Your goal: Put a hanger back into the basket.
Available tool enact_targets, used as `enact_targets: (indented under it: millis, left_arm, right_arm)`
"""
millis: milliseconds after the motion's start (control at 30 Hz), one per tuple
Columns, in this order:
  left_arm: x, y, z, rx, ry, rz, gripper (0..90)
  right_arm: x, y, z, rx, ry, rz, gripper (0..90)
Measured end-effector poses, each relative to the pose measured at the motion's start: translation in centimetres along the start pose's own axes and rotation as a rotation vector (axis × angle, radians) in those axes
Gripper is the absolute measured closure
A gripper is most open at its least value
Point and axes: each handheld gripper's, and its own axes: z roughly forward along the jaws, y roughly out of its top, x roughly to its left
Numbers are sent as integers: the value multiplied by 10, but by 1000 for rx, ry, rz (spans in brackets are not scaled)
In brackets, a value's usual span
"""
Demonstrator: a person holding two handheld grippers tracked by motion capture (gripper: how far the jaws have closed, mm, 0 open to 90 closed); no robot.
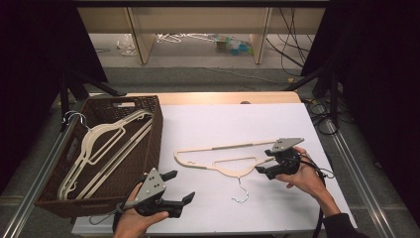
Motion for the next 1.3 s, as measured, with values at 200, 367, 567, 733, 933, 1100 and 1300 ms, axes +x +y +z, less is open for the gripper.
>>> enact_targets:
  millis: [200, 367, 567, 733, 933, 1100, 1300]
  left_arm:
    - [-1, -1, 2, 9, -7, -4, 172]
    - [-1, -2, 3, 20, -11, -6, 173]
    - [0, -3, 4, 17, -23, -4, 174]
    - [-1, -3, 4, 19, -22, -10, 177]
    - [-1, -4, 4, 27, -21, -7, 178]
    - [-2, -4, 5, 33, -24, -8, 179]
    - [-1, -5, 5, 34, -29, -9, 180]
  right_arm:
    - [-18, -3, 11, 32, 4, 12, 296]
    - [-26, -3, 20, 33, 22, 13, 316]
    - [-31, -8, 28, 69, 37, 10, 315]
    - [-32, -11, 32, 103, 53, -1, 358]
    - [-29, -12, 25, 137, 87, -52, 432]
    - [-21, -11, 17, 210, 160, -158, 550]
    - [-11, -10, 11, 265, 227, -258, 663]
